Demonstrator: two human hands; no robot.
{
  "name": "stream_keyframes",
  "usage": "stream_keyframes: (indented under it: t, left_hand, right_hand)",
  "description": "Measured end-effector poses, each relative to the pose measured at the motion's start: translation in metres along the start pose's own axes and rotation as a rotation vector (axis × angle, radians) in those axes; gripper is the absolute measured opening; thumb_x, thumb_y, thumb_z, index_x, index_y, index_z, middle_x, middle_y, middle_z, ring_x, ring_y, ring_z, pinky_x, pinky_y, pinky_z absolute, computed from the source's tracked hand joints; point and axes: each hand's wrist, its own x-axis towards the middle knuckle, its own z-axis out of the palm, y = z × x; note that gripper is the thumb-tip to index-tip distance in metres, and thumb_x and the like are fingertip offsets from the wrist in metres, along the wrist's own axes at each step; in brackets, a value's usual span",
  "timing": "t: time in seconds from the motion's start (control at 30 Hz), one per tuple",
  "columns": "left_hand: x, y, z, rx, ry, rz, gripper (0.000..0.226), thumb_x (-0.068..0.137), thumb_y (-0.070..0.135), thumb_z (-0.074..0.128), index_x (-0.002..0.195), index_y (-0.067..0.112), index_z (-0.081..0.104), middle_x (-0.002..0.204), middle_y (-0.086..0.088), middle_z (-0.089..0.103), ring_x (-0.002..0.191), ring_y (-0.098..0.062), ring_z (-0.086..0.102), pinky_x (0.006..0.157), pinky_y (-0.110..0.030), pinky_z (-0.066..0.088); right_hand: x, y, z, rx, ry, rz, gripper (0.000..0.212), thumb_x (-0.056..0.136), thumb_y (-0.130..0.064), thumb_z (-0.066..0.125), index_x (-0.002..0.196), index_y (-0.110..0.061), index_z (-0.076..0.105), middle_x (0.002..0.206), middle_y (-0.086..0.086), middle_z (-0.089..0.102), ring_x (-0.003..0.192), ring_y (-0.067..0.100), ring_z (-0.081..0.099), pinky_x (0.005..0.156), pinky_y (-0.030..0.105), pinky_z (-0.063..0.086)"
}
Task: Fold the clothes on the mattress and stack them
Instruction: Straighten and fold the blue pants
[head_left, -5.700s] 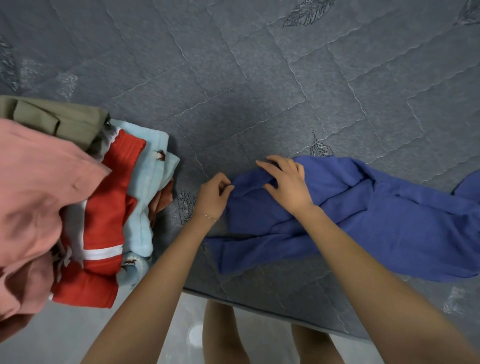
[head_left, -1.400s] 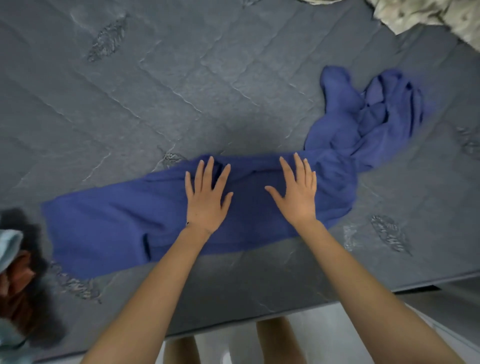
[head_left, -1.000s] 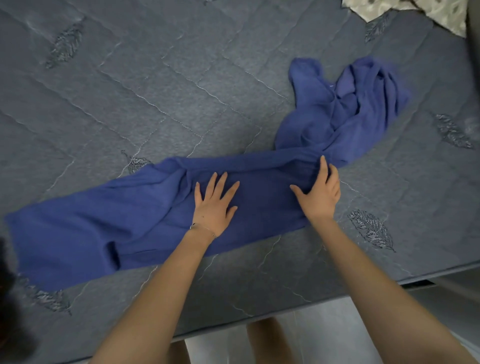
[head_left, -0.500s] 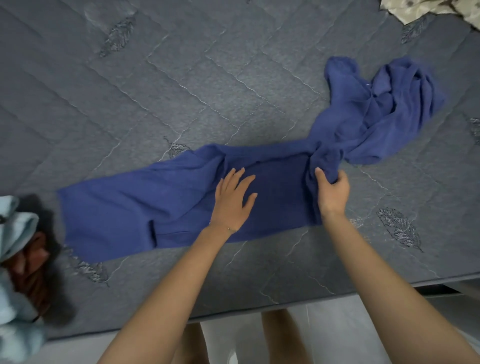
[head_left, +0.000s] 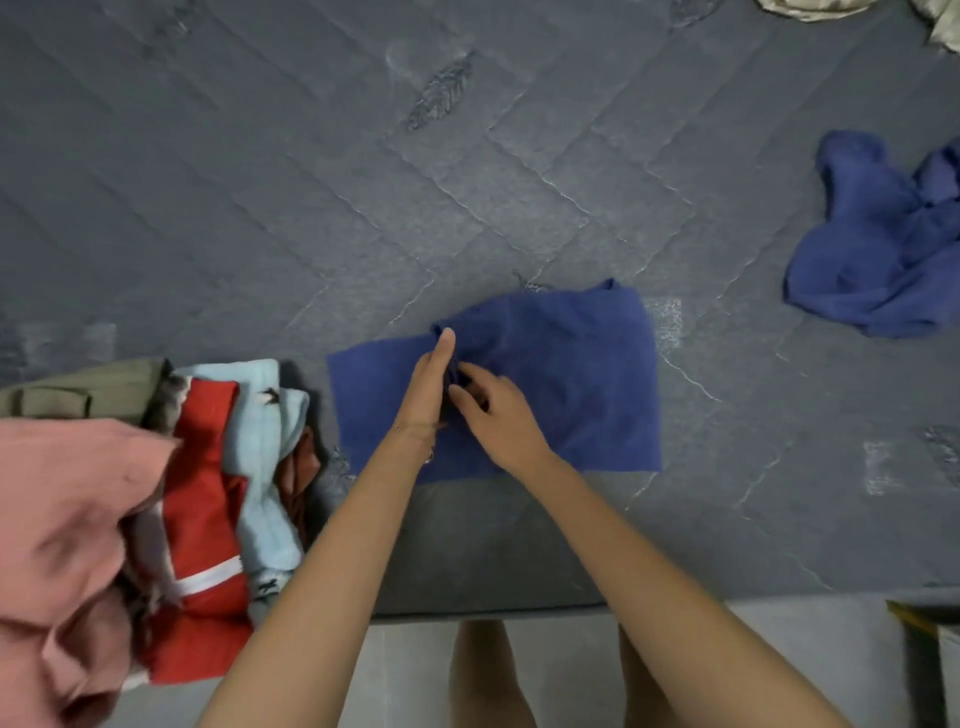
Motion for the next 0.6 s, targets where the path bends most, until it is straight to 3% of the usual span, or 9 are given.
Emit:
stream_keyframes:
  t: [0.07, 0.17, 0.27, 0.37, 0.6]
  left_hand:
    - [0.003, 0.001, -0.026, 0.053, 0.069, 0.056, 0.056, 0.087, 0.044, 0.067, 0.131, 0.011, 0.056, 0.127, -0.009, 0.063, 0.117, -0.023, 0.06, 0.102, -0.041, 0.047]
    - [0.009, -0.001, -0.049, 0.211, 0.243, 0.155, 0.032, 0.097, 0.016, 0.056, 0.127, 0.004, 0.056, 0.125, -0.013, 0.061, 0.115, -0.027, 0.058, 0.095, -0.035, 0.048]
    - [0.019, -0.007, -0.063, 0.284, 0.343, 0.176, 0.033, 0.1, 0.014, 0.05, 0.13, 0.002, 0.054, 0.128, -0.017, 0.059, 0.119, -0.031, 0.054, 0.099, -0.04, 0.045]
    - [0.027, -0.017, -0.073, 0.346, 0.465, 0.176, 0.034, 0.101, 0.02, 0.049, 0.128, 0.001, 0.055, 0.127, -0.018, 0.059, 0.118, -0.034, 0.054, 0.099, -0.043, 0.044]
    - [0.026, -0.041, -0.083, 0.359, 0.649, 0.209, 0.031, 0.1, 0.022, 0.05, 0.12, -0.001, 0.056, 0.119, -0.018, 0.063, 0.111, -0.031, 0.057, 0.081, -0.025, 0.038]
  right_hand:
    - [0.001, -0.008, 0.023, -0.004, -0.111, -0.022, 0.035, 0.101, -0.016, 0.051, 0.134, -0.009, 0.056, 0.103, 0.009, 0.07, 0.088, 0.016, 0.064, 0.082, 0.029, 0.051]
    - [0.001, -0.008, 0.032, -0.055, -0.013, -0.01, 0.037, 0.096, -0.004, 0.052, 0.133, -0.008, 0.058, 0.119, 0.009, 0.067, 0.105, 0.018, 0.062, 0.097, 0.028, 0.047]
    - [0.004, 0.009, 0.015, -0.217, 0.165, 0.07, 0.037, 0.093, -0.007, 0.059, 0.13, -0.008, 0.06, 0.123, 0.011, 0.064, 0.112, 0.027, 0.057, 0.102, 0.036, 0.043]
    - [0.009, 0.03, -0.014, -0.4, 0.233, 0.131, 0.044, 0.092, -0.018, 0.064, 0.135, -0.013, 0.056, 0.133, 0.006, 0.057, 0.122, 0.028, 0.047, 0.104, 0.025, 0.029]
    - [0.013, 0.068, -0.058, -0.595, 0.31, 0.247, 0.075, 0.087, -0.037, 0.069, 0.151, -0.023, 0.033, 0.158, 0.008, 0.021, 0.146, 0.028, 0.016, 0.116, 0.042, 0.017]
